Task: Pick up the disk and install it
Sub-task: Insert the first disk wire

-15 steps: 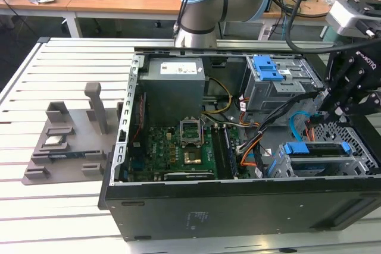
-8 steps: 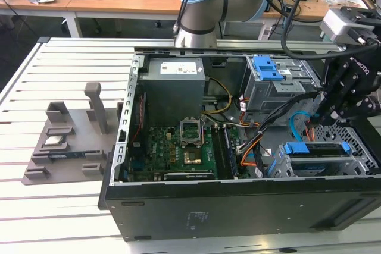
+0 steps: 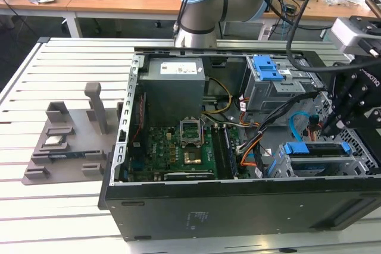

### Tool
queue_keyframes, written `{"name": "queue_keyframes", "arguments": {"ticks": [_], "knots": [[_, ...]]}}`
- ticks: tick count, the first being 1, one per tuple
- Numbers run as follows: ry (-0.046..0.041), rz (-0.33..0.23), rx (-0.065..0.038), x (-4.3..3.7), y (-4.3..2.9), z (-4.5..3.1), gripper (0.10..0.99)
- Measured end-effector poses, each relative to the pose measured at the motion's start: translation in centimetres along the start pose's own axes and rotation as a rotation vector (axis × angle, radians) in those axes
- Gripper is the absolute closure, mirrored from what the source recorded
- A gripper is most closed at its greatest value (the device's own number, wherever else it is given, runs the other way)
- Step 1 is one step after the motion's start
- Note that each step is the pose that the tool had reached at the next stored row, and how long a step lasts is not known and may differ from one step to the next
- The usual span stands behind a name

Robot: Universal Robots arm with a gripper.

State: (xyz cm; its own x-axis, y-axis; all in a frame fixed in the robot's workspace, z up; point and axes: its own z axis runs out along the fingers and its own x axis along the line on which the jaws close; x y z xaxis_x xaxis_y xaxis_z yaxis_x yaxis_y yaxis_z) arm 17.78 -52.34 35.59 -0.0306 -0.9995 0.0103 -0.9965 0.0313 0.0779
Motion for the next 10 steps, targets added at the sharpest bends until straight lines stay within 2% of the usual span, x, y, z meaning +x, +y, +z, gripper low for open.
{"name": "queue_keyframes", "arguments": {"ticks": [1,10], "knots": [[0.0014,0.000,0.000,0.96,-0.11,0.54,0.922],[0.0025,0.000,0.000,1.35,-0.49,1.18,0.922]]}}
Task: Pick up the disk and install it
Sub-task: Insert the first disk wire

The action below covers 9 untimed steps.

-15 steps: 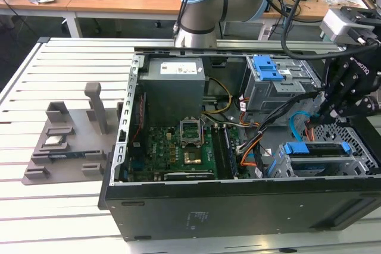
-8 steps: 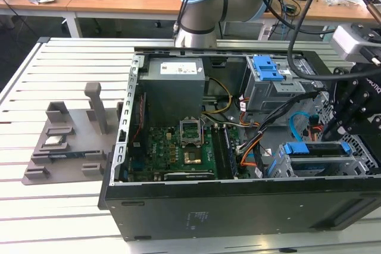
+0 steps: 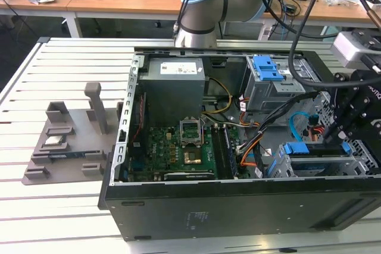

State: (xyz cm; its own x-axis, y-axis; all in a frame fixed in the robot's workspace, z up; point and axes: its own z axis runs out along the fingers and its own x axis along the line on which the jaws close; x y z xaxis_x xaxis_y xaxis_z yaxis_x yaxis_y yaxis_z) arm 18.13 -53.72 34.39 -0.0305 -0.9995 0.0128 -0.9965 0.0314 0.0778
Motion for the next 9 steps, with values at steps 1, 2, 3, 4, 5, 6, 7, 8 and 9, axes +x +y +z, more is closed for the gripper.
{"name": "queue_keyframes", "arguments": {"ticks": [1,2,3,4,5,6,7,8,9], "knots": [[0.0001,0.000,0.000,0.05,-0.01,0.03,0.922],[0.0001,0.000,0.000,0.11,-0.04,0.08,0.922],[0.0002,0.000,0.000,0.15,-0.05,0.11,0.922],[0.0000,0.000,0.000,0.20,-0.07,0.15,0.922],[0.0001,0.000,0.000,0.23,-0.07,0.17,0.922],[0.0002,0.000,0.000,0.27,-0.08,0.19,0.922],[0.0001,0.000,0.000,0.29,-0.10,0.21,0.922],[-0.0001,0.000,0.000,0.31,-0.12,0.25,0.922],[0.0003,0.000,0.000,0.32,-0.13,0.31,0.922]]}}
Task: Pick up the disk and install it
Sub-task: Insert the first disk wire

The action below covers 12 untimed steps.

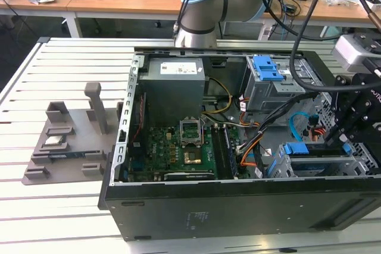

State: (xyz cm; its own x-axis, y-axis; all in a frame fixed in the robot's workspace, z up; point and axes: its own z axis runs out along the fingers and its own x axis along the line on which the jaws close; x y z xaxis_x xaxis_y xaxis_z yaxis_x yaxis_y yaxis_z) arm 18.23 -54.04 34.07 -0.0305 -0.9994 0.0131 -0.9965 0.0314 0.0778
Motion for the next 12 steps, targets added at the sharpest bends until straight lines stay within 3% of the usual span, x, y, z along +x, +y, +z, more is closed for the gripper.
{"name": "queue_keyframes", "arguments": {"ticks": [5,7,8,12], "knots": [[-0.0006,0.000,0.000,0.00,-0.24,0.14,0.922],[-0.0023,0.000,0.000,0.00,-0.23,-0.10,0.922],[-0.0005,0.000,0.000,0.00,-0.19,-0.64,0.922],[-0.0005,0.001,0.000,-0.02,-0.19,-0.59,0.922]]}}
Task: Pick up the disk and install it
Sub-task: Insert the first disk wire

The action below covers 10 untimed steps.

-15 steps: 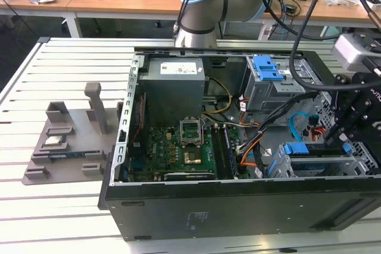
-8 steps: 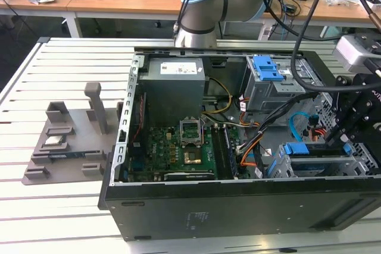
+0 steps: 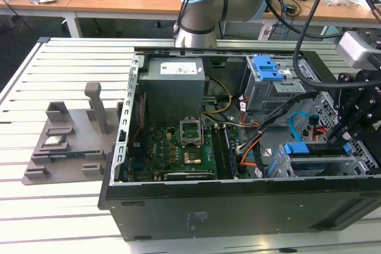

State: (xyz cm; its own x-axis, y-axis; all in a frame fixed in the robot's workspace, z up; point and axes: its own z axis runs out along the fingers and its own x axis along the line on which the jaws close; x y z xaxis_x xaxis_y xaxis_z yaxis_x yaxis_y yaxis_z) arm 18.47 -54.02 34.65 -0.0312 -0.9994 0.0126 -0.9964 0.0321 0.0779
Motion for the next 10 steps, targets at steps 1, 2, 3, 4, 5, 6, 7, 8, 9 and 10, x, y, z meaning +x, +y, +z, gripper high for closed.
{"name": "queue_keyframes", "arguments": {"ticks": [1,2,3,4,5,6,7,8,9,10], "knots": [[0.0001,0.000,0.000,-0.01,0.00,0.07,0.922],[-0.0001,0.001,0.000,-0.05,-0.01,0.18,0.922],[-0.0001,0.001,0.000,-0.14,-0.01,0.22,0.922],[-0.0001,0.001,0.000,-0.19,-0.01,0.24,0.922],[-0.0001,0.001,0.000,-0.22,-0.01,0.25,0.922],[-0.0003,0.001,0.000,-0.26,-0.01,0.30,0.922],[0.0000,0.002,0.000,-0.27,-0.02,0.36,0.922],[-0.0001,0.002,0.000,-0.27,-0.02,0.43,0.922],[0.0000,0.002,0.000,-0.27,-0.03,0.51,0.922],[-0.0003,0.003,0.000,-0.27,-0.04,0.62,0.922]]}}
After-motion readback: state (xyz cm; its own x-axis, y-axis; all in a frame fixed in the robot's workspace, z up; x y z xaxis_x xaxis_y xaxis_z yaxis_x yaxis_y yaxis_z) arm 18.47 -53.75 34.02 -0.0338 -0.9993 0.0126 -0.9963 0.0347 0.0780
